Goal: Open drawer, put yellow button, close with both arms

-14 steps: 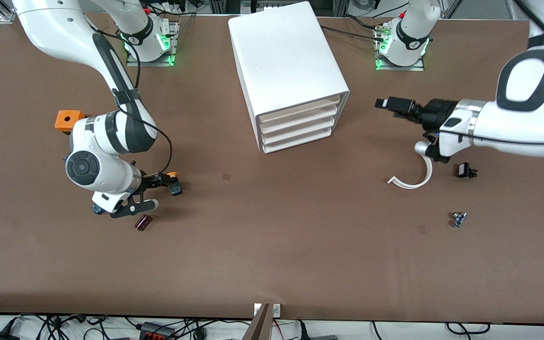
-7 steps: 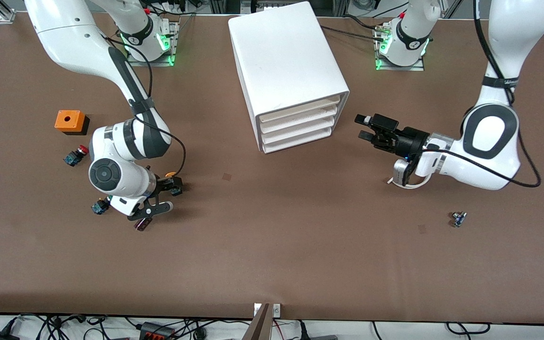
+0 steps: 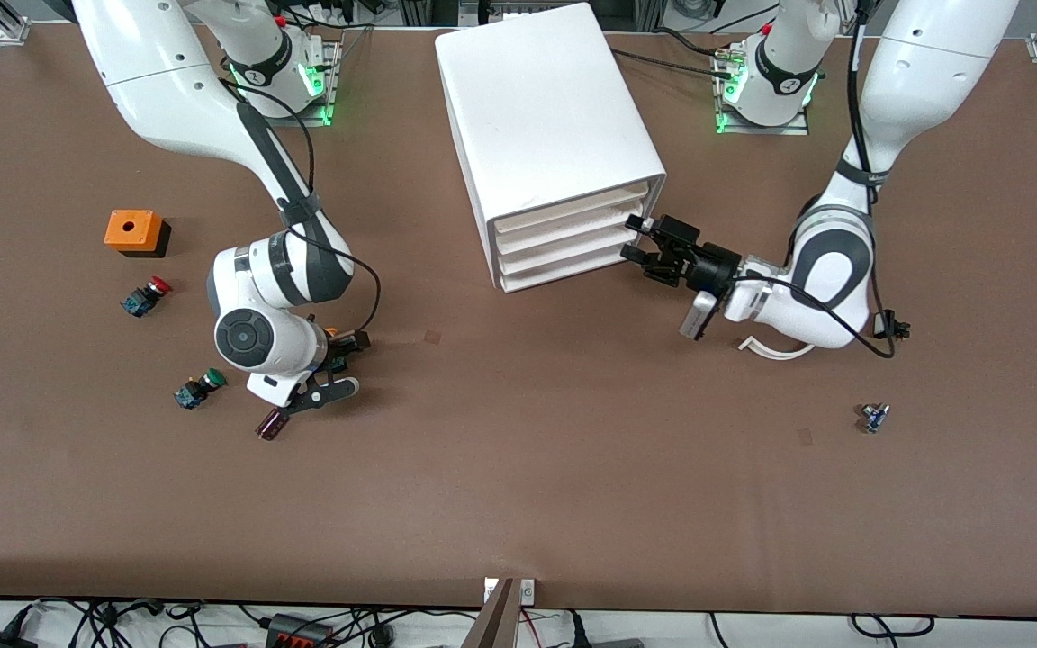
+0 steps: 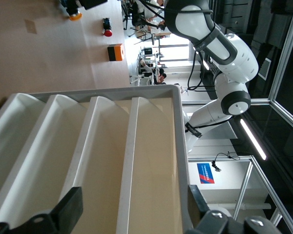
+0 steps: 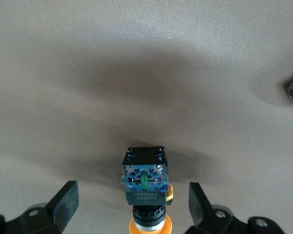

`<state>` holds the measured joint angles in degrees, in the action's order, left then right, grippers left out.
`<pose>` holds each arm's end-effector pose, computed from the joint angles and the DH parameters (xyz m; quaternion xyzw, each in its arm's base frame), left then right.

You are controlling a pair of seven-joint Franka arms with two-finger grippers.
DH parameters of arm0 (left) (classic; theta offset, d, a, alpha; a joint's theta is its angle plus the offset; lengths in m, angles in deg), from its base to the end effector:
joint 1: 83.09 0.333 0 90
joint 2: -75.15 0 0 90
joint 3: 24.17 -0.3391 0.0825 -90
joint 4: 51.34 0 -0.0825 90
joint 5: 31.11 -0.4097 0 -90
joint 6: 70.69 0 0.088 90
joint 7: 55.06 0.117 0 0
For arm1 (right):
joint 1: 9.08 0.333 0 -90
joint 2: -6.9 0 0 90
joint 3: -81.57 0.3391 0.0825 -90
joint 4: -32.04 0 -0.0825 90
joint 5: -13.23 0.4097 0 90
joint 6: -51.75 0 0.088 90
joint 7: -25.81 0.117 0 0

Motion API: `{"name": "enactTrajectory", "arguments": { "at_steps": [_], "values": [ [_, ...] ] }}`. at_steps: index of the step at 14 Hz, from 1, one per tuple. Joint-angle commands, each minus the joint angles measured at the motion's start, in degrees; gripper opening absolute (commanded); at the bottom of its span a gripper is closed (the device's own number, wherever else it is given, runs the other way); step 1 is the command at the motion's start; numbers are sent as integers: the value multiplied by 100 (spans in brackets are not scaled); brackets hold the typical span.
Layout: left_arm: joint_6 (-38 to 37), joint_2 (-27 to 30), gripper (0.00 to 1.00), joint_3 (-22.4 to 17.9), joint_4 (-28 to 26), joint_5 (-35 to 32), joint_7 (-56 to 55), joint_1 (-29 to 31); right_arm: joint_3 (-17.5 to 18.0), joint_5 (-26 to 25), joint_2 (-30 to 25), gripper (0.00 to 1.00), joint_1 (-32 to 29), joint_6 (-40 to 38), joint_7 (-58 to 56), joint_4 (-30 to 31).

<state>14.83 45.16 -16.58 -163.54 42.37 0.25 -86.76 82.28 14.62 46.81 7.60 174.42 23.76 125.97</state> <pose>0.5467 -0.2258 0.2390 0.7017 -0.1804 -0.1386 0.6752 0.6652 0.2088 0.1841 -0.9823 -0.1596 0.0983 0.0005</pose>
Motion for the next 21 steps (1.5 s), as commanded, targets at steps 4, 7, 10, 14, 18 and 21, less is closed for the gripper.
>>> {"name": "enactTrajectory", "arguments": {
  "at_steps": [4, 7, 10, 14, 18, 21],
  "values": [
    [141, 64, 64, 103, -276, 150, 156, -265, -18, 27, 122, 93, -7, 12, 38, -50],
    [211, 73, 57, 94, -416, 132, 130, -423, -18, 28, 157, 73, 2, 12, 30, -50],
    [370, 90, 23, 94, -487, 106, 147, -450, -18, 28, 166, 69, -15, 30, -6, -50],
    [370, 90, 3, 85, -443, 53, 138, -451, -18, 27, 149, 20, 2, -6, -23, -94],
    [361, 82, 3, 15, -5, -428, -220, -372, -18, 71, -26, 0, 2, -145, -67, -435],
    [352, -23, 3, 6, 645, -974, -625, -152, -10, 80, -185, 0, 11, -1004, -50, -1400]
  ]
}}
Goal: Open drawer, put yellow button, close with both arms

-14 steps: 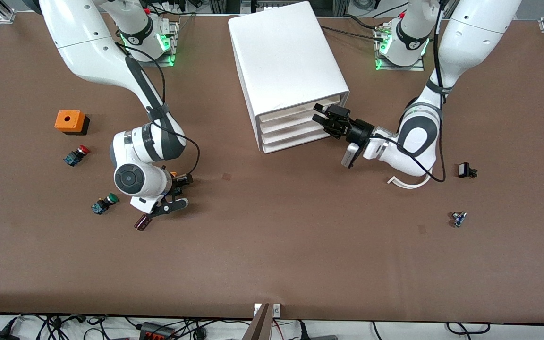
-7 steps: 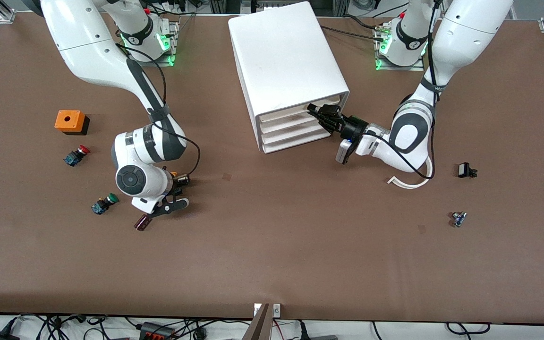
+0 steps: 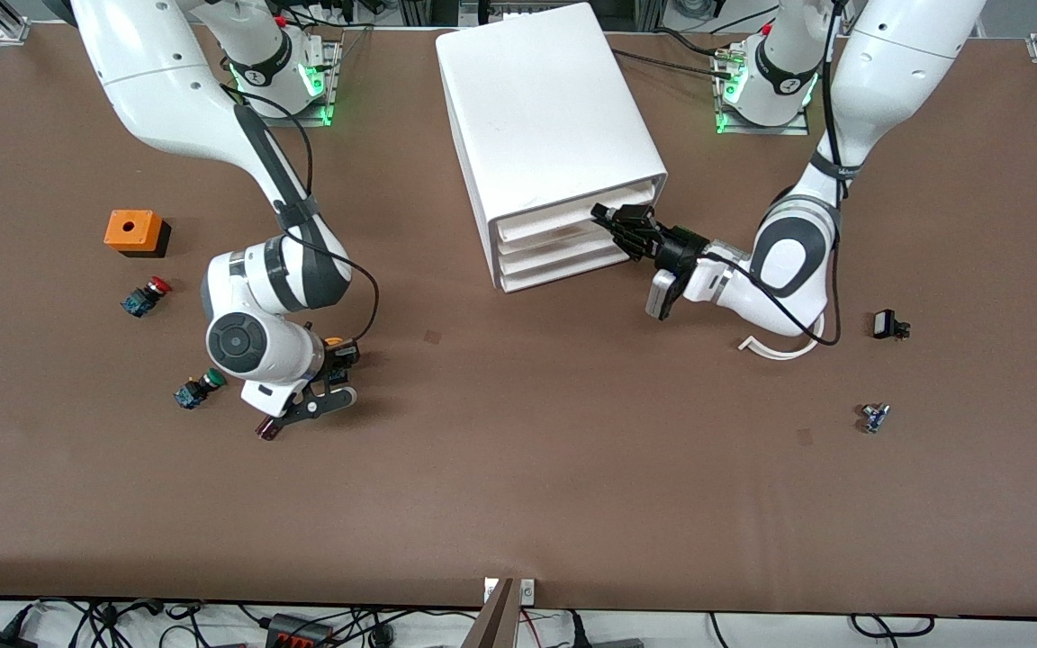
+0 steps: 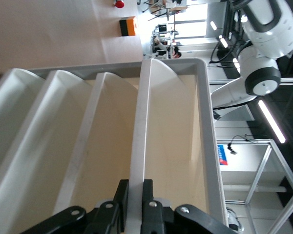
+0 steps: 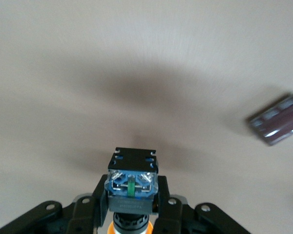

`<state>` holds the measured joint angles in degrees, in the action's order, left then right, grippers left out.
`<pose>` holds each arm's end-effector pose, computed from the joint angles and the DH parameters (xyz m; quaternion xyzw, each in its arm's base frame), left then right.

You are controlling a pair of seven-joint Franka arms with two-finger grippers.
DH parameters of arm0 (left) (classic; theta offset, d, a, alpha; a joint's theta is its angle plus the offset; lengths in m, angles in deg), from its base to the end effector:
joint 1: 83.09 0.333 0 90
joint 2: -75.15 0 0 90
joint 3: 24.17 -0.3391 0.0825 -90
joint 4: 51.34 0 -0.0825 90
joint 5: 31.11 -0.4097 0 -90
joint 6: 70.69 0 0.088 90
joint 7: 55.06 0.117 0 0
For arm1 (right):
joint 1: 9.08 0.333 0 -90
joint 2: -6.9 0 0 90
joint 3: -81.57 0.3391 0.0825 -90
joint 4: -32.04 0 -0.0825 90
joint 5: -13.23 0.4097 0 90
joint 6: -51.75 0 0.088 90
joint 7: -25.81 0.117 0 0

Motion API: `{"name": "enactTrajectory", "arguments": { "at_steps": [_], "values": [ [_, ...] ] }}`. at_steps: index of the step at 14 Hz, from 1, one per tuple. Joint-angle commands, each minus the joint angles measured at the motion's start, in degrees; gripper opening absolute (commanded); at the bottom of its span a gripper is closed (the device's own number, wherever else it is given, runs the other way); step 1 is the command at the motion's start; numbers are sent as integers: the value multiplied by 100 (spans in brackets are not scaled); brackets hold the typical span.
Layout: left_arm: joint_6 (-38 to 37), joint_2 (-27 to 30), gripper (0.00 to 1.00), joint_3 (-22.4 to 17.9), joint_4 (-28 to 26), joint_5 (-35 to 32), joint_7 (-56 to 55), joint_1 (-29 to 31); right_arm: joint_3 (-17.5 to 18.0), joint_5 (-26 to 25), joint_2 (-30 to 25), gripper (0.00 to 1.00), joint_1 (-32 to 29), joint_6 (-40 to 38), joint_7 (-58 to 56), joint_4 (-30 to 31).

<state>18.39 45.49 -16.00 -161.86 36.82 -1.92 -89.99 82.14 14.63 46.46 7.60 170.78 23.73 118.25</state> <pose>0.5410 -0.2551 0.2409 0.7299 -0.2216 -0.1640 0.6254 0.7008 0.2180 0.2429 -0.9852 -0.1602 0.0600 0.0057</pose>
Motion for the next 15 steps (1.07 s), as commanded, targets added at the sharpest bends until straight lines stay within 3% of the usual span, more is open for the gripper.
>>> {"name": "enactTrajectory", "arguments": {
  "at_steps": [1, 4, 8, 11, 13, 14, 15],
  "values": [
    [-13, -179, 2, -53, 705, -516, -505, 241, 14, 80, -151, 0, 20, -1062, -55, -1119],
    [-48, -679, 3, -53, 1399, -745, -541, 364, 233, 89, -142, 0, 55, -1549, -21, -2107],
    [-40, -1085, 3, -53, 1981, -877, -568, 452, 716, 71, -264, 0, 90, -1567, -3, -2240],
    [-40, -1085, 3, -53, 2069, -895, -568, 461, 673, 10, -317, 0, 590, -1593, 24, -2469],
    [-22, -1085, 9, -175, 2201, -895, -682, 470, 682, 10, -335, 0, 731, -1593, 469, -2478],
    [-5, -1085, 28, -193, 2254, -895, -708, 470, 690, 10, -344, 0, 854, -1602, 768, -2486],
    [13, -1085, 99, -193, 2263, -895, -726, 479, 682, 10, -344, 0, 977, -1593, 1101, -2504]
  ]
}}
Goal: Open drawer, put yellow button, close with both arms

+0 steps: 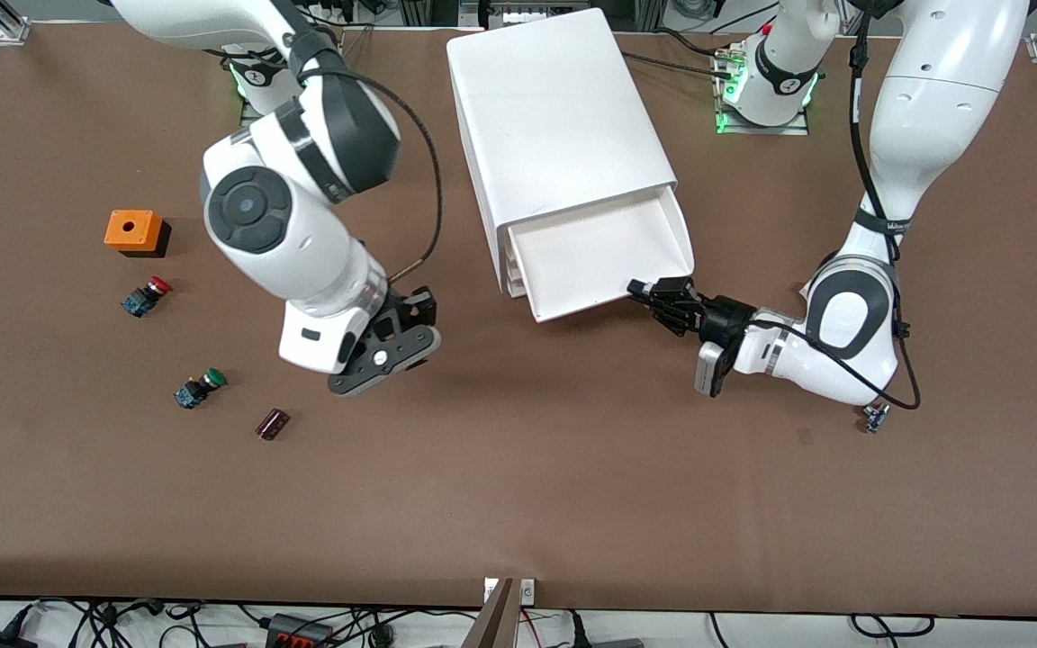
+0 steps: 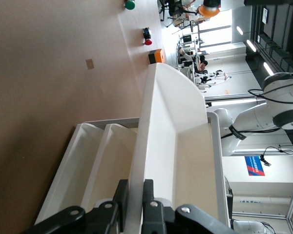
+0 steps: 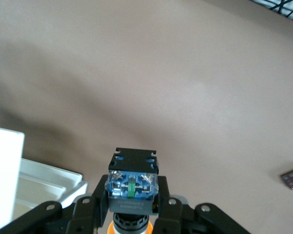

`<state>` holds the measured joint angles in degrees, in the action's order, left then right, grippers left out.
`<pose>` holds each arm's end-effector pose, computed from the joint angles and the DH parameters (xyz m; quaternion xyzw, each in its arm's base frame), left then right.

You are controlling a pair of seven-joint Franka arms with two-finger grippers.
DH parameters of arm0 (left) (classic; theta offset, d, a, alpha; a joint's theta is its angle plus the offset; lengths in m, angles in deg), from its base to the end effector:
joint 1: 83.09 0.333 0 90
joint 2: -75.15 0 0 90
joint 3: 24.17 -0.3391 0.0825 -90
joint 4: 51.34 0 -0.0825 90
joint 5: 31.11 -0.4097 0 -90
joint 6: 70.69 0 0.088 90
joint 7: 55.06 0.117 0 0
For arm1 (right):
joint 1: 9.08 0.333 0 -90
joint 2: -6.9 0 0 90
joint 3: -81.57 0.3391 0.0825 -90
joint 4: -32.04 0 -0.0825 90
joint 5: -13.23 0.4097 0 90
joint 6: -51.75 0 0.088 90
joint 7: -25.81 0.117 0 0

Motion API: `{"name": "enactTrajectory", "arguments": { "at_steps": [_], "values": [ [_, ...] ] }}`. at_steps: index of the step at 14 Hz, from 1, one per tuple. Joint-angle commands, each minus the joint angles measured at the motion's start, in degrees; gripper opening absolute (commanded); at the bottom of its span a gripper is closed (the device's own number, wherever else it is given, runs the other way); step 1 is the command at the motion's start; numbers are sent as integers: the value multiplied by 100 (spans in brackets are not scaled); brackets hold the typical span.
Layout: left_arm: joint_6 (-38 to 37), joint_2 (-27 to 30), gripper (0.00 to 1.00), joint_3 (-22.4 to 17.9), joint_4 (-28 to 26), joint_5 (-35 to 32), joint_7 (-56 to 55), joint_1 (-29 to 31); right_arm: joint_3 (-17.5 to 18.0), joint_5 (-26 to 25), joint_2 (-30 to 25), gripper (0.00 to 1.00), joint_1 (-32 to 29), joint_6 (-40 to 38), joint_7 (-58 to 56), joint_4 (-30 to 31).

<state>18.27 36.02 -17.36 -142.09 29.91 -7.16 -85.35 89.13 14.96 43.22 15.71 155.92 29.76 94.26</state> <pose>0.6544 -0.1975 0.2558 0.7715 -0.2285 -0.1115 0.5832 0.6763 0.3951 0.4734 -0.9709 -0.2275 -0.0326 0.0665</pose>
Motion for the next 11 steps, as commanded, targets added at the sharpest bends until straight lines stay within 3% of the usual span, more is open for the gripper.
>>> {"name": "enactTrajectory", "arguments": {
  "at_steps": [1, 3, 8, 11],
  "values": [
    [16, -130, 100, -66, 286, -196, -220, 41, -8, -24, -20, 0, 297, -116, 894, -183],
    [-45, -104, 100, -57, 260, -204, -333, 120, -17, -33, -20, 0, 579, -116, 1615, -324],
    [-142, 431, 100, -188, 268, -248, -2344, 164, -17, -260, -64, 0, 1246, -371, 2608, -579],
    [-133, 713, 100, -250, 530, -1431, -3380, 138, -26, -296, -2, 0, 1678, -284, 3480, -588]
  ]
}}
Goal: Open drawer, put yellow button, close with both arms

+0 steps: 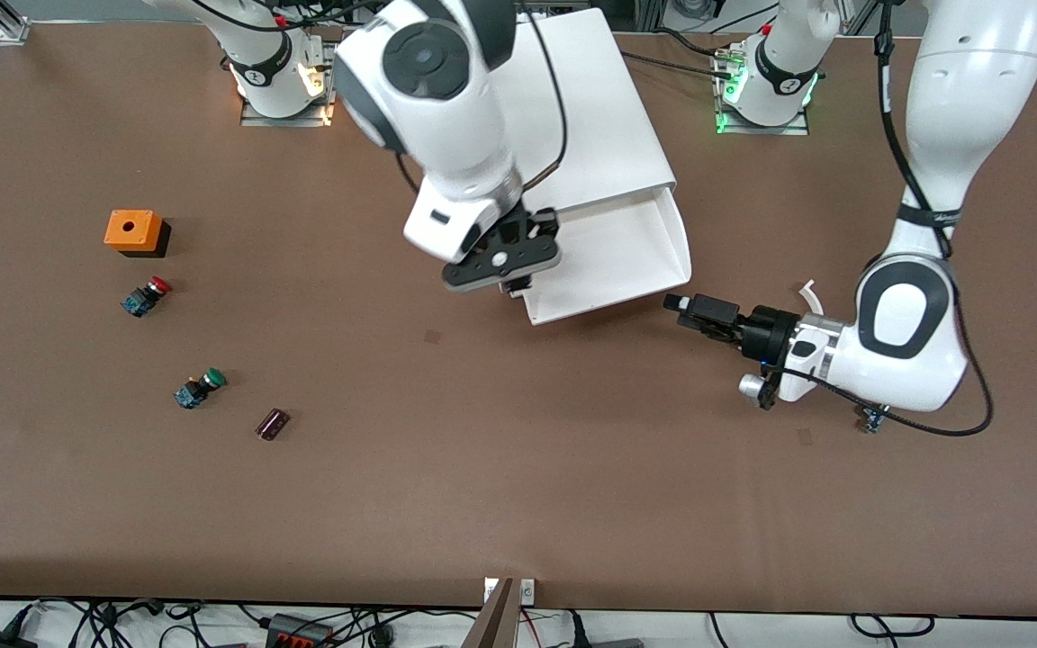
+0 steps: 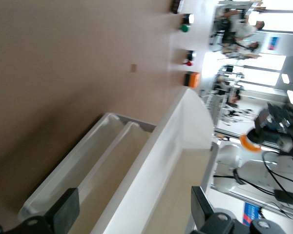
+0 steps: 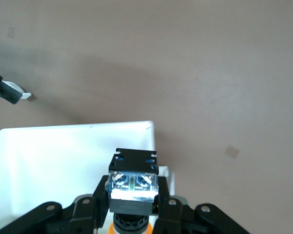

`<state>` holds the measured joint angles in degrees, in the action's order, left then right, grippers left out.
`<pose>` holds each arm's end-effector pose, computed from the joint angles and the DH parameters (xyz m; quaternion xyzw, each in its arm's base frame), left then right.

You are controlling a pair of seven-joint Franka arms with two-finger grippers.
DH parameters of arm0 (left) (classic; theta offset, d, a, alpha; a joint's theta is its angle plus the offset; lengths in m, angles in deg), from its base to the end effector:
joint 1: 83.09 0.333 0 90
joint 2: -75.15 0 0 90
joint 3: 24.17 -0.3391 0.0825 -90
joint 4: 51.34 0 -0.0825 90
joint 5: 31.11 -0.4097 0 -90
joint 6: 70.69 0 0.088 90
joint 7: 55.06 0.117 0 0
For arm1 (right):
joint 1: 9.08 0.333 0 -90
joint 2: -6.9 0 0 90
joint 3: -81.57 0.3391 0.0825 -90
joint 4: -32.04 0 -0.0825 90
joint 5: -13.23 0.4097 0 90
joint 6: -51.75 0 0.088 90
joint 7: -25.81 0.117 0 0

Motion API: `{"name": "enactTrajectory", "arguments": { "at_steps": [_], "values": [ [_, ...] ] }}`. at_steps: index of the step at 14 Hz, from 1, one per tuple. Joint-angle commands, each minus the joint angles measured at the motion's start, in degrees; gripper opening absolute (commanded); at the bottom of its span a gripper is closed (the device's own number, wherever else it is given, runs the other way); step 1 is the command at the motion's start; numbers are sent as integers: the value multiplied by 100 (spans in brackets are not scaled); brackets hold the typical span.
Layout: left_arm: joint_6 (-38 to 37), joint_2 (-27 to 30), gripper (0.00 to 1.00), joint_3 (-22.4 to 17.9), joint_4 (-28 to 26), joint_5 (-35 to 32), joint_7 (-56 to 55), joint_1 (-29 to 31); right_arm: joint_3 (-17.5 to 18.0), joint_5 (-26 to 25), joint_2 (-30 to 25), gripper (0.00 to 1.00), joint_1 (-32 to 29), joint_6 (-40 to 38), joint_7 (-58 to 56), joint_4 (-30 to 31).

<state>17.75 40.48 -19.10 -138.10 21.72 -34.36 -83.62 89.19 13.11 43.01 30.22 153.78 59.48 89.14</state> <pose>0.6780 -0.1519 0.3220 0.8509 -0.0812 -0.1910 0.4827 0.5605 0.5488 0.5184 -0.9912 -0.0994 -0.0367 0.0795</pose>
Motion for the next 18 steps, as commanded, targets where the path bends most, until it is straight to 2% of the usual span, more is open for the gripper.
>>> {"name": "enactTrajectory", "arguments": {
  "at_steps": [1, 4, 7, 12, 17, 18],
  "values": [
    [-81, 286, 100, -67, 307, -964, -1029, -35, -32, -111, 80, 0, 306, -51, 683, -76],
    [-221, 286, 100, -32, 914, -2403, -2189, -87, -32, -103, 238, 0, 534, 1, 817, -102],
    [-187, 277, 100, 30, 1047, -3934, -2553, -192, 29, -85, 493, 0, 614, 255, 1089, -191],
    [-160, -328, 100, -85, 1820, -4464, -2535, -158, 29, -76, 792, 0, 658, 722, 1185, -191],
    [-151, -347, 100, -76, 1759, -4711, -3167, -167, 12, -76, 942, 0, 746, 766, 1213, -182],
    [5, -347, 100, -84, 1751, -4755, -3220, -202, 3, -85, 942, 12, 746, 766, 1204, -182]
  ]
}}
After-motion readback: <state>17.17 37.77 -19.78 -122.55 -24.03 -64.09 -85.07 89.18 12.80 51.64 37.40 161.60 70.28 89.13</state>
